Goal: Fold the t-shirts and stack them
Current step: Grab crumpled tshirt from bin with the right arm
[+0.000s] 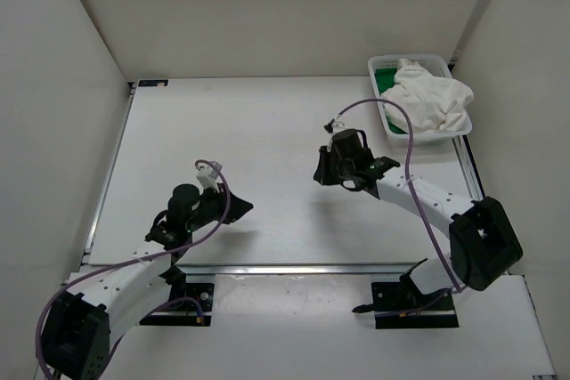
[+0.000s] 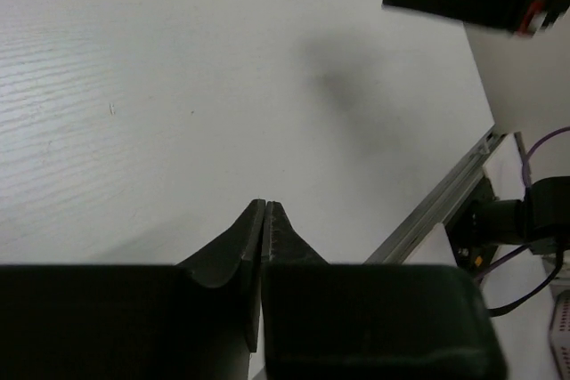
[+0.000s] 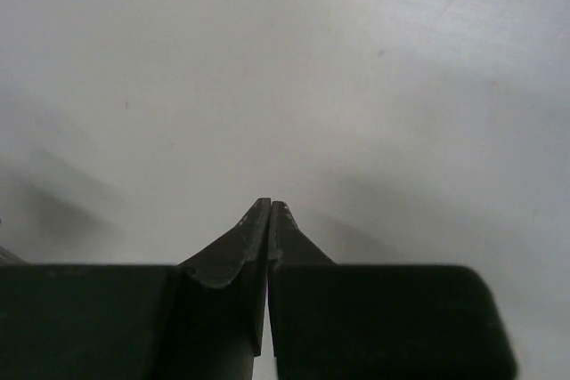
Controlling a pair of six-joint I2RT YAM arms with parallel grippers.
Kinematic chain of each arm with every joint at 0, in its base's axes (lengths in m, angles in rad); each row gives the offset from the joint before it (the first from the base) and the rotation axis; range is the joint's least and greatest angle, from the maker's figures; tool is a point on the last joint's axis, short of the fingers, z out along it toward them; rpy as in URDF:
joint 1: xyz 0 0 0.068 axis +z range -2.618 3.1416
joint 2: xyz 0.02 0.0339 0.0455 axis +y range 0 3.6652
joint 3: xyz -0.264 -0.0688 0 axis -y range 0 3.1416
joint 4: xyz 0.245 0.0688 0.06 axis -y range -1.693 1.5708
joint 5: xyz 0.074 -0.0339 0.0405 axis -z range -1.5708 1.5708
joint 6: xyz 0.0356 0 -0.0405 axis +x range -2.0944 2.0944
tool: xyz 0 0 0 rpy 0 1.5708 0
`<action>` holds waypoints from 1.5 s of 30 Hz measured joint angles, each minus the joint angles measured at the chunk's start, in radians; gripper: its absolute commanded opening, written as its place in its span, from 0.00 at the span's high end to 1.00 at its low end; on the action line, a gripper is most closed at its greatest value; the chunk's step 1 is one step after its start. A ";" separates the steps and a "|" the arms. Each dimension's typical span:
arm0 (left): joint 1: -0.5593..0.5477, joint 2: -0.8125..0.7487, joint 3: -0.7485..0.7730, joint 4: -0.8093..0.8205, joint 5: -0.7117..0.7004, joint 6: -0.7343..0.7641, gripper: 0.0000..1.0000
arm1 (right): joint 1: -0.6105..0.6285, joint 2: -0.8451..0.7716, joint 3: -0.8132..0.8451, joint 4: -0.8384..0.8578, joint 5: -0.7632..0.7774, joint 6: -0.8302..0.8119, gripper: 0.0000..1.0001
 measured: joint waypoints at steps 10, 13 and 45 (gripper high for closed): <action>0.142 0.075 -0.073 0.219 0.098 -0.101 0.83 | -0.311 0.138 0.416 -0.142 0.129 -0.100 0.91; 0.149 0.114 -0.081 0.224 0.108 -0.110 0.72 | -0.412 0.187 0.517 -0.170 0.176 -0.127 0.74; 0.049 0.292 -0.070 0.229 0.085 -0.059 0.48 | -0.595 0.620 0.872 -0.334 0.170 -0.237 0.62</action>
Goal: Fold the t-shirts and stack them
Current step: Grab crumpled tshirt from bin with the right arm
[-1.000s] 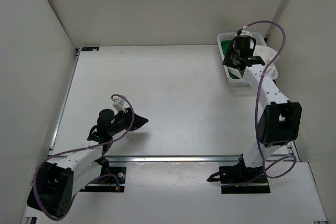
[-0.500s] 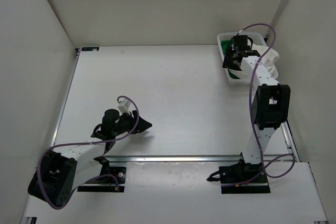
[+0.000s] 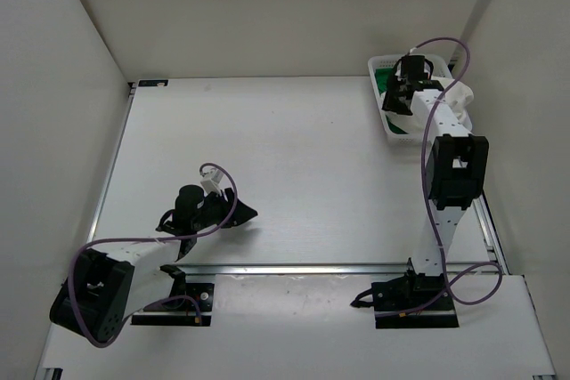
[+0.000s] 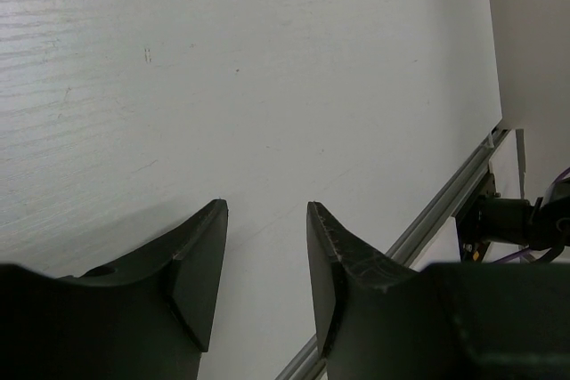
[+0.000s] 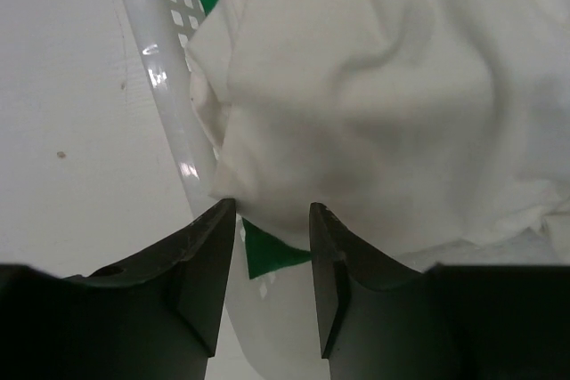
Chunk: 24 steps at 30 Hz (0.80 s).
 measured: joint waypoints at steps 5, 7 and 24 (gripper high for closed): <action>-0.002 0.005 0.000 0.004 -0.012 0.000 0.49 | -0.003 0.032 0.042 -0.001 -0.028 -0.006 0.63; -0.003 0.010 0.000 0.005 -0.013 0.000 0.48 | -0.003 0.032 0.048 -0.002 -0.036 -0.007 0.72; -0.005 0.028 0.000 0.026 -0.016 -0.005 0.52 | -0.003 0.044 0.074 -0.011 -0.060 -0.007 0.70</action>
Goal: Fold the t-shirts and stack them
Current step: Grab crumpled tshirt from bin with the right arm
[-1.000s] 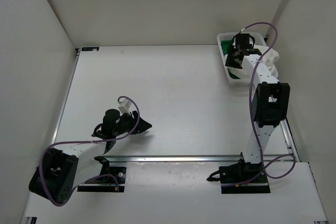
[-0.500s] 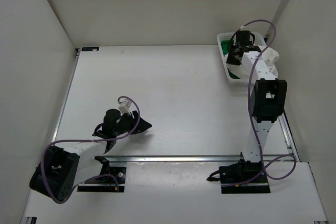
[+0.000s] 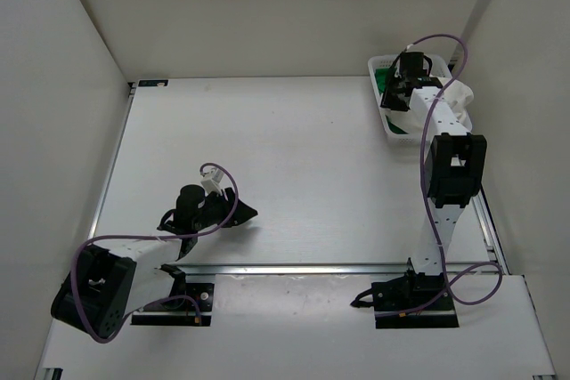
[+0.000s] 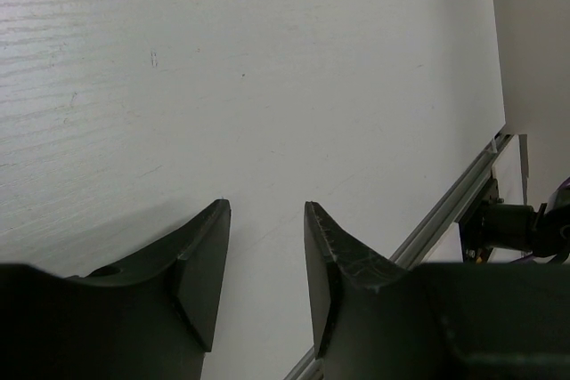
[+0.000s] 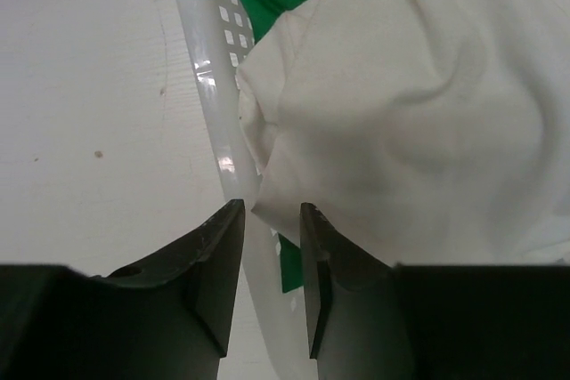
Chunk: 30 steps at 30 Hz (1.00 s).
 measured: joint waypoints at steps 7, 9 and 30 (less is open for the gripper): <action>-0.001 0.005 0.000 0.005 -0.001 -0.005 0.59 | -0.001 0.009 0.000 0.003 -0.025 0.005 0.75; -0.001 0.009 0.000 0.006 -0.002 -0.006 0.59 | -0.007 0.009 -0.003 0.010 -0.027 0.010 0.73; -0.016 0.040 0.016 0.006 -0.022 -0.015 0.63 | -0.054 -0.022 -0.051 0.033 -0.088 0.047 1.00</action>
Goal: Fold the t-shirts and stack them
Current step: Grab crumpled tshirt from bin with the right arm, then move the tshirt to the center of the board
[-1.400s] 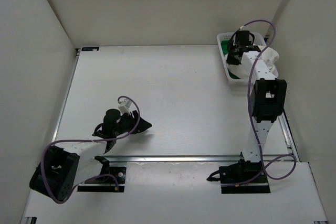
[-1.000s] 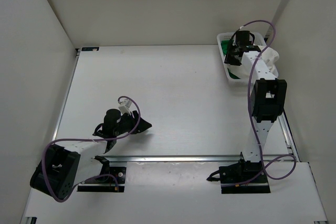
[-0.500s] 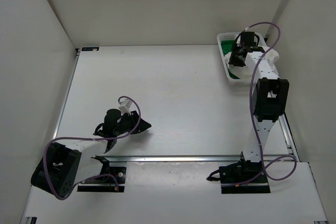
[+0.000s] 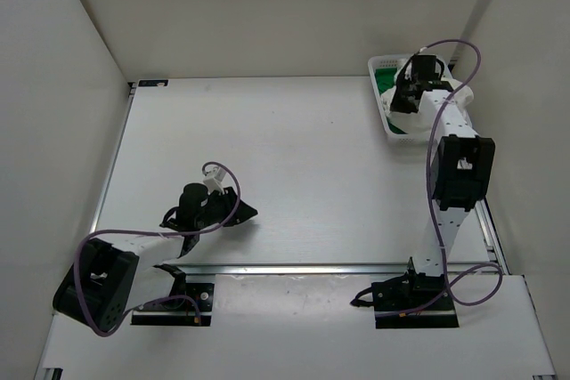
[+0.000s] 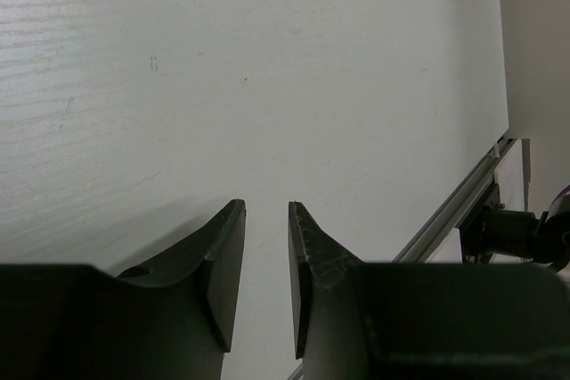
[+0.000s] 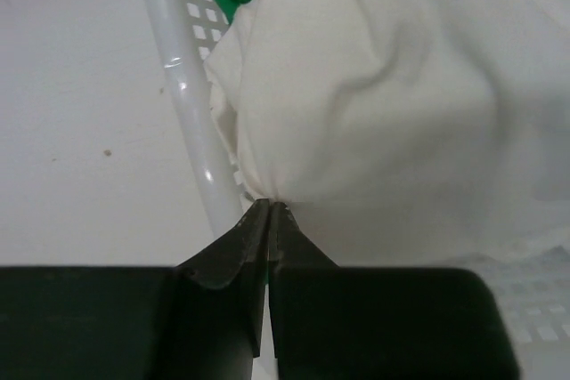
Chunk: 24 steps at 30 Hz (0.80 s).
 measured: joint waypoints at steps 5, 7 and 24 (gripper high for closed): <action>-0.018 -0.003 0.041 -0.023 -0.013 -0.011 0.63 | 0.016 -0.172 -0.030 0.009 -0.021 0.023 1.00; -0.023 -0.007 0.058 -0.039 -0.021 -0.014 0.63 | 0.041 -0.275 -0.029 0.024 -0.043 0.034 1.00; 0.141 -0.158 0.096 -0.164 -0.025 -0.064 0.58 | 0.183 -0.834 0.155 0.314 -0.531 0.219 1.00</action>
